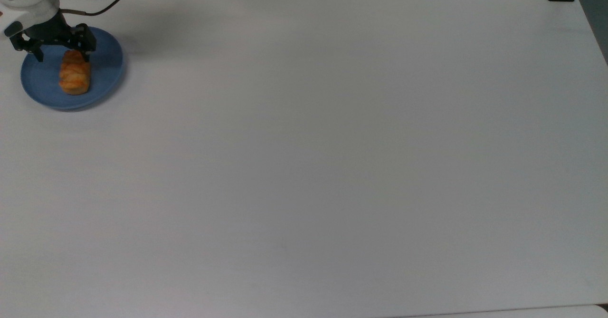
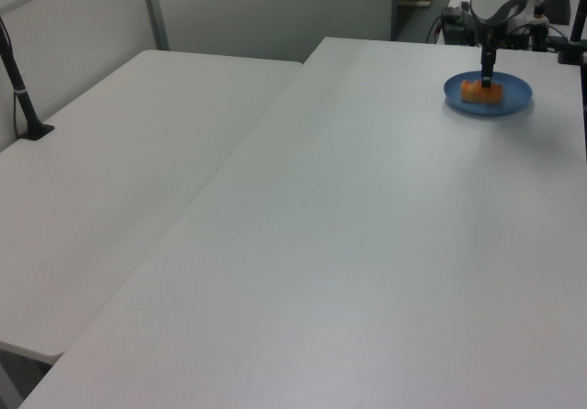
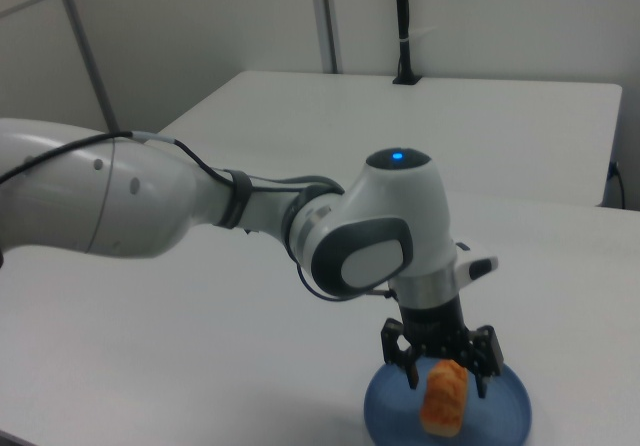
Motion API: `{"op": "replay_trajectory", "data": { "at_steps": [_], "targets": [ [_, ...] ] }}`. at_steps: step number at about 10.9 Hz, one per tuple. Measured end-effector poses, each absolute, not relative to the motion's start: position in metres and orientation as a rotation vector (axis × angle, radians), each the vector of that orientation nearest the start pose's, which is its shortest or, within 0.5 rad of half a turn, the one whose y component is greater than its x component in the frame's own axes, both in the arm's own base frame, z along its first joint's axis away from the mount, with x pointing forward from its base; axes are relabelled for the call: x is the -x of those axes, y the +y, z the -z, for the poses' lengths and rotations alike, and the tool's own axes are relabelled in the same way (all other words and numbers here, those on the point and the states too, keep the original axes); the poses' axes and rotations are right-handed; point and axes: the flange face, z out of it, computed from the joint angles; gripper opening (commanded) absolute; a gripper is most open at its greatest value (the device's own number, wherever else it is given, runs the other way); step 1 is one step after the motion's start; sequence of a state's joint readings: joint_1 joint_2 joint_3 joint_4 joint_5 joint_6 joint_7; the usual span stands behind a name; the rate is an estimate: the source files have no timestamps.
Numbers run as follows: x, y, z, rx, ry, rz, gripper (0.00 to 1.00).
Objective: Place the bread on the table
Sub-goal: 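Move the open gripper over the bread roll on the blue plate, then lower the gripper and close it around the bread roll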
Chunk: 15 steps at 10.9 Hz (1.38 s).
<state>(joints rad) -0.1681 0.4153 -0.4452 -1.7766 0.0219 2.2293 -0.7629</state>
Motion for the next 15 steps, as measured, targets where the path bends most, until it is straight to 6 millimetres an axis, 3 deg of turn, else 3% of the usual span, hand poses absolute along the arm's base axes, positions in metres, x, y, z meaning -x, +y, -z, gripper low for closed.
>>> {"op": "replay_trajectory", "data": {
  "at_steps": [2, 3, 5, 7, 12, 15],
  "targets": [
    [-0.549, -0.359, -0.336, 3.308, -0.293, -0.067, 0.97],
    [-0.548, -0.359, -0.331, 3.306, -0.295, -0.076, 0.89],
    [-0.548, -0.357, -0.325, 3.296, -0.292, -0.087, 0.62],
    [-0.547, -0.356, -0.321, 3.289, -0.286, -0.090, 0.49],
    [-0.550, -0.349, -0.321, 3.261, -0.259, -0.054, 0.46],
    [-0.550, -0.344, -0.334, 3.249, -0.263, -0.044, 0.46]
  ]
}}
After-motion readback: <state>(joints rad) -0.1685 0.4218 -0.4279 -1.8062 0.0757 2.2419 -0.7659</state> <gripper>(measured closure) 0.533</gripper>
